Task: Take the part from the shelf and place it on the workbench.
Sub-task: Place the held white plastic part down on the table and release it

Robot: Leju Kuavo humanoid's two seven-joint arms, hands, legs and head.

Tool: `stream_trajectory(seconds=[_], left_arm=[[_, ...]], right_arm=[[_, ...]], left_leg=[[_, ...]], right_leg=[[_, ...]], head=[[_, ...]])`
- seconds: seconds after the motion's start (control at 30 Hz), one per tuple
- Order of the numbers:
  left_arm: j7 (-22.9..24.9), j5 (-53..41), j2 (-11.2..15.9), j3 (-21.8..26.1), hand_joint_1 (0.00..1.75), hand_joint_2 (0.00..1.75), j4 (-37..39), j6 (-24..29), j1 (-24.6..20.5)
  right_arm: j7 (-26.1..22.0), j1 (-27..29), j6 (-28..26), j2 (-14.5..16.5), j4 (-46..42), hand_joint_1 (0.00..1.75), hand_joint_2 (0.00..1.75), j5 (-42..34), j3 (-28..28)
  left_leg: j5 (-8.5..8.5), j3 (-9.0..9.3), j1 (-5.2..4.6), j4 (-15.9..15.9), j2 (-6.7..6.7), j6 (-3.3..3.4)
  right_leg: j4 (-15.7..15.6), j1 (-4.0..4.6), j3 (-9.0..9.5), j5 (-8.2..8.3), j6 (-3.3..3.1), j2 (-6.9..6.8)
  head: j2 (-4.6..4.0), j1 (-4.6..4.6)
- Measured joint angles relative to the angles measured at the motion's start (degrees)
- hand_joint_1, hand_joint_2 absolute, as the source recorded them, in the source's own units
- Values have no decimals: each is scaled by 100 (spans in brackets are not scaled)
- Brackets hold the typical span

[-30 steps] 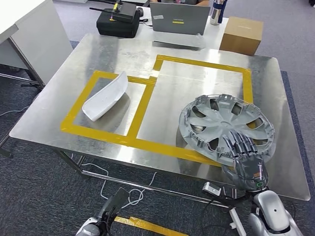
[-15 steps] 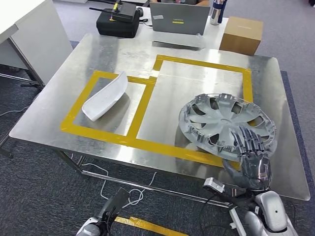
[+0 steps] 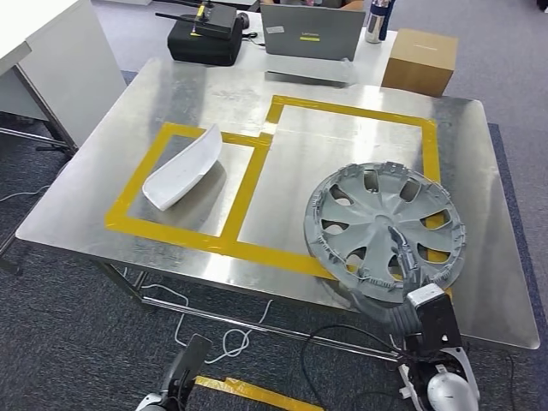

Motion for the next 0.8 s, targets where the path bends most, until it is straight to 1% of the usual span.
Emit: stream_trajectory(seconds=[0.07,0.1,0.2,0.27,0.33,0.4,0.47,0.53,0.57,0.6,0.63,0.67,0.7,0.77,0.8], left_arm=[[41,17,64,11,0,0,0,-79,-6],[61,21,90,15,0,0,0,-99,-8],[119,10,149,25,0,0,0,-119,-9],[149,1,173,32,0,0,0,-124,-7],[172,2,187,38,0,0,0,-123,-7],[184,6,197,43,0,0,0,-123,-7],[190,10,203,46,0,0,0,-131,-8],[195,11,207,49,0,0,0,-147,-8],[196,14,210,51,0,0,0,-154,-7],[190,29,213,54,0,0,0,-155,-5],[170,59,214,61,0,0,0,-148,-1],[126,105,215,76,0,0,0,-137,9],[58,165,216,101,0,0,0,-119,26],[-99,282,223,157,0,0,0,-71,86],[-172,339,230,191,0,0,0,-38,120]], right_arm=[[310,-4,254,-13,146,0,175,-419,27],[387,-13,391,-33,229,0,175,-639,35],[639,-8,888,-212,453,0,175,-1474,69],[750,18,1024,-376,566,0,87,-1936,87],[809,24,831,-462,655,0,87,-2102,82],[888,-6,495,-475,741,0,175,-2101,57],[1043,-53,402,-509,838,0,175,-2268,35],[1155,-82,558,-600,913,0,175,-2610,-5],[1118,-80,634,-650,934,0,175,-2717,-32],[979,-55,657,-683,939,0,175,-2679,-56],[735,12,601,-693,914,0,175,-2438,-68],[409,132,437,-660,831,0,175,-1970,-74],[57,304,146,-584,671,0,175,-1251,-73],[-522,760,-650,-323,172,0,175,530,-38],[-710,1004,-1037,-183,-100,0,175,1331,1]], left_leg=[[0,0,1,0,0,0],[0,1,1,0,0,0],[1,1,0,0,-1,0],[1,1,-1,0,-2,0],[0,1,-1,0,-1,0],[0,2,-1,0,-1,0],[0,4,-1,0,0,0],[0,7,0,0,0,0],[0,8,0,0,0,0],[0,9,1,0,-1,0],[0,9,1,1,-5,0],[1,7,1,1,-13,0],[1,5,1,1,-21,0],[-4,4,4,0,-33,-6],[-8,6,7,0,-33,-11]], right_leg=[[0,0,0,0,0,-1],[0,0,0,0,0,-1],[-1,0,2,1,1,-4],[-1,-1,3,1,1,-5],[-1,-1,3,1,1,-3],[-1,-1,1,1,1,0],[-2,0,1,1,1,2],[-2,0,2,1,1,2],[-2,1,3,1,1,1],[-2,1,4,1,1,-2],[-3,1,6,0,1,-8],[-2,1,7,-1,1,-17],[-2,2,9,-4,0,-26],[0,5,12,-13,-7,-35],[0,8,11,-19,-12,-34]], head=[[0,1],[0,1],[0,1],[0,1],[0,2],[0,2],[1,1],[1,0],[0,1],[0,1],[0,1],[0,1],[0,2],[0,3],[0,1]])
